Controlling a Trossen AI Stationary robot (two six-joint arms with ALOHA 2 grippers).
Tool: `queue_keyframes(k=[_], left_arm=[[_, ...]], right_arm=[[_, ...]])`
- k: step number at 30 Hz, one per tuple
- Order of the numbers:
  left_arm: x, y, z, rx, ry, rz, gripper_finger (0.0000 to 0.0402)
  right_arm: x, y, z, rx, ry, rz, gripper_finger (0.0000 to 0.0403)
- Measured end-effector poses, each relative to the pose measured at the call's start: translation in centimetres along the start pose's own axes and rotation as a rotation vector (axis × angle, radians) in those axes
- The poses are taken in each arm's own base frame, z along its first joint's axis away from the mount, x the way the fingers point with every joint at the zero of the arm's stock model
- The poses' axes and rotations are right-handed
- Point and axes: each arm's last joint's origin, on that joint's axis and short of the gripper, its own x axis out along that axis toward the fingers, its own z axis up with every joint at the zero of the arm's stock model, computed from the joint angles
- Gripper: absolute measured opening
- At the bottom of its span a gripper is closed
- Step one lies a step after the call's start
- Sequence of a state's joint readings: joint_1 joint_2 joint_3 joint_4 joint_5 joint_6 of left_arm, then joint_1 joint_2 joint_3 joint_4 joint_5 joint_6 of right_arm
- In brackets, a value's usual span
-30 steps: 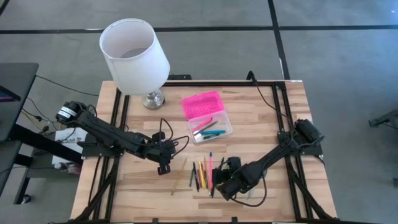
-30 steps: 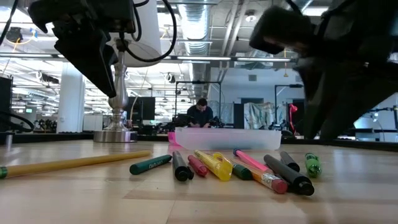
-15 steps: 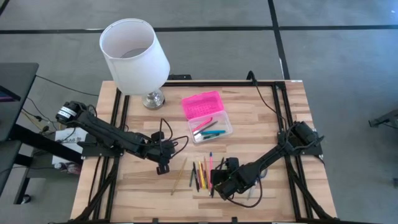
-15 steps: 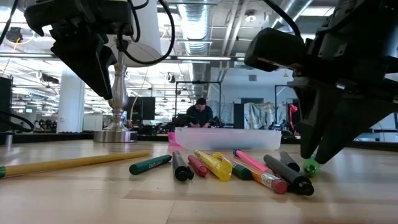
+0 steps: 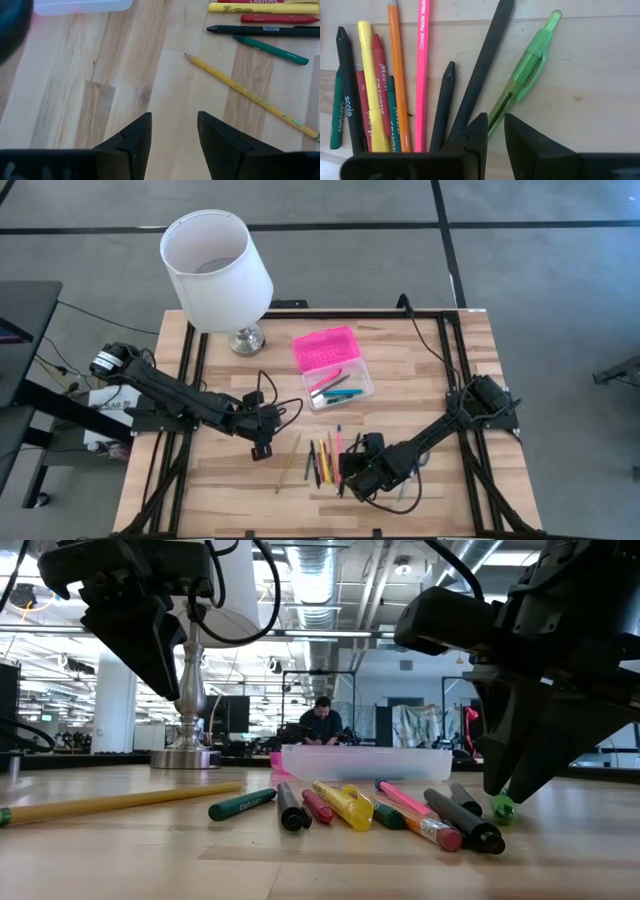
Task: Pick & place school supplies into a supply box
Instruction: Put the green pen into the pink supply box
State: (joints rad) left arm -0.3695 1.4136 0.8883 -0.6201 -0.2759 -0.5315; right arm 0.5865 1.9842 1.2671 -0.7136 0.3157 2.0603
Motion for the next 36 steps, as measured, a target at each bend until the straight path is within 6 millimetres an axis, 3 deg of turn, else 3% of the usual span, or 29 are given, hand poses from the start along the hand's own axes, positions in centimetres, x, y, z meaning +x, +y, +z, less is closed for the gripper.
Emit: queue_keyframes(k=[7,19,36], left_arm=[[0.0,0.0,0.0,0.013,-0.002,0.003,0.0153],[0.0,0.0,0.0,0.013,0.0,-0.001,0.0153],[0.0,0.0,0.1,-0.02,-0.016,0.011,0.0153]], right_arm=[[0.0,0.0,0.1,-0.016,0.0,-0.002,0.0061],[0.2,-0.3,0.7,-0.022,0.058,-0.107,0.0112],[0.5,-0.4,2.1,-0.197,0.179,-0.224,0.0066]])
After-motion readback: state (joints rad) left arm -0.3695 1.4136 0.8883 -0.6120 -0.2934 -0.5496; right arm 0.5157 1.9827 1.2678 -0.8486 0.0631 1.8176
